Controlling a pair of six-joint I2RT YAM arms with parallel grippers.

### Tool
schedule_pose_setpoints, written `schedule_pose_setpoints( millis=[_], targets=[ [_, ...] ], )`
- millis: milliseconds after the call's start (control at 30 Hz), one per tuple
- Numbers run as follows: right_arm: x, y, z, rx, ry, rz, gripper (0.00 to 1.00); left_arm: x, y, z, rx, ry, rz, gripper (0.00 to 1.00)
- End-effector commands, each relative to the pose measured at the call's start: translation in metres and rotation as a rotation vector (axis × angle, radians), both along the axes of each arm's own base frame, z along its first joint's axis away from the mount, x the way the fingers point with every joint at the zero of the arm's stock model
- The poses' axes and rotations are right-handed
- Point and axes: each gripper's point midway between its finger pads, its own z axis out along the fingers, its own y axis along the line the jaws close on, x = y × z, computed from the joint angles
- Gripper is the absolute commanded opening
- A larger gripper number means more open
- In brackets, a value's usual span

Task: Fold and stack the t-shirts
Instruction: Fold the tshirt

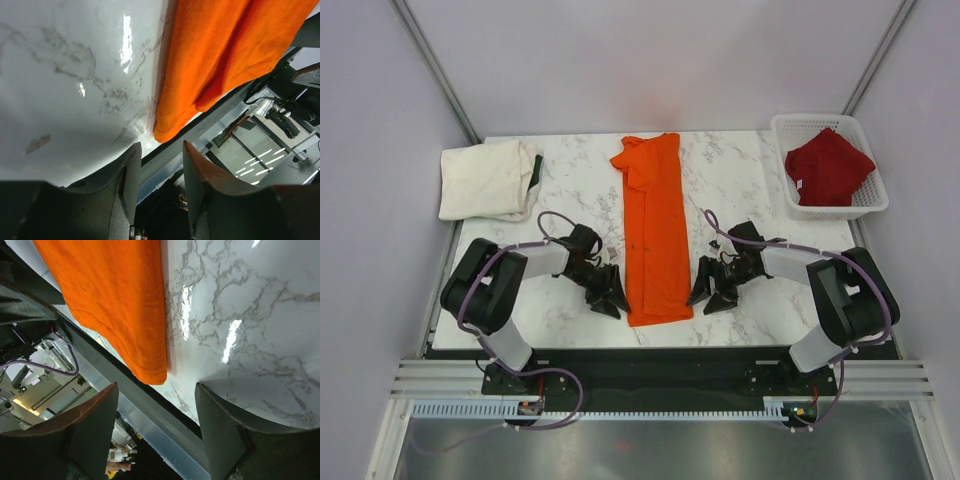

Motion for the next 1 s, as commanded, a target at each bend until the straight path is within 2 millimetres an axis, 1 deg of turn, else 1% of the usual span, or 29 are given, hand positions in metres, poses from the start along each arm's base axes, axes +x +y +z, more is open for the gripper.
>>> schedule_pose_setpoints(
  millis=[0, 167, 267, 333, 500, 533, 567, 600, 700, 767, 867, 900, 967],
  targets=[
    [0.012, 0.005, 0.003, 0.009, -0.005, -0.019, 0.71, 0.006, -0.017, 0.008, -0.065, 0.027, 0.002, 0.45],
    [0.007, 0.004, -0.006, -0.017, 0.039, -0.016, 0.67, 0.004, -0.031, 0.007, -0.08, 0.05, -0.028, 0.4],
    [0.006, 0.004, -0.01, -0.026, 0.052, -0.014, 0.64, 0.0, -0.034, 0.006, -0.075, 0.068, -0.033, 0.38],
    [0.005, 0.006, -0.01, -0.024, 0.056, -0.004, 0.6, -0.002, -0.034, 0.005, -0.074, 0.08, -0.033, 0.36],
    [0.005, 0.012, -0.012, -0.008, 0.058, -0.004, 0.53, -0.009, -0.03, 0.003, -0.054, 0.11, -0.029, 0.28],
    [0.005, 0.013, -0.013, -0.005, 0.061, -0.001, 0.51, -0.009, -0.029, 0.004, -0.054, 0.108, -0.03, 0.22],
    [0.004, 0.014, -0.012, -0.001, 0.062, 0.003, 0.49, -0.01, -0.029, 0.005, -0.053, 0.11, -0.03, 0.19],
    [0.003, 0.015, -0.012, 0.005, 0.063, 0.009, 0.46, -0.01, -0.029, 0.006, -0.056, 0.105, -0.032, 0.14],
    [0.001, 0.018, -0.012, 0.009, 0.057, 0.023, 0.38, -0.008, -0.03, 0.008, -0.062, 0.094, -0.029, 0.1],
    [0.003, 0.02, -0.012, 0.023, 0.04, 0.022, 0.35, -0.006, -0.031, 0.01, -0.074, 0.086, -0.032, 0.06],
    [0.004, 0.024, -0.009, 0.047, 0.019, 0.025, 0.23, -0.004, -0.031, 0.014, -0.084, 0.073, -0.034, 0.02],
    [0.006, 0.026, -0.007, 0.058, 0.014, 0.022, 0.14, -0.003, -0.03, 0.014, -0.083, 0.069, -0.033, 0.02],
    [0.01, 0.029, -0.002, 0.077, -0.007, 0.027, 0.04, 0.0, -0.028, 0.017, -0.079, 0.054, -0.029, 0.02]
  ],
)
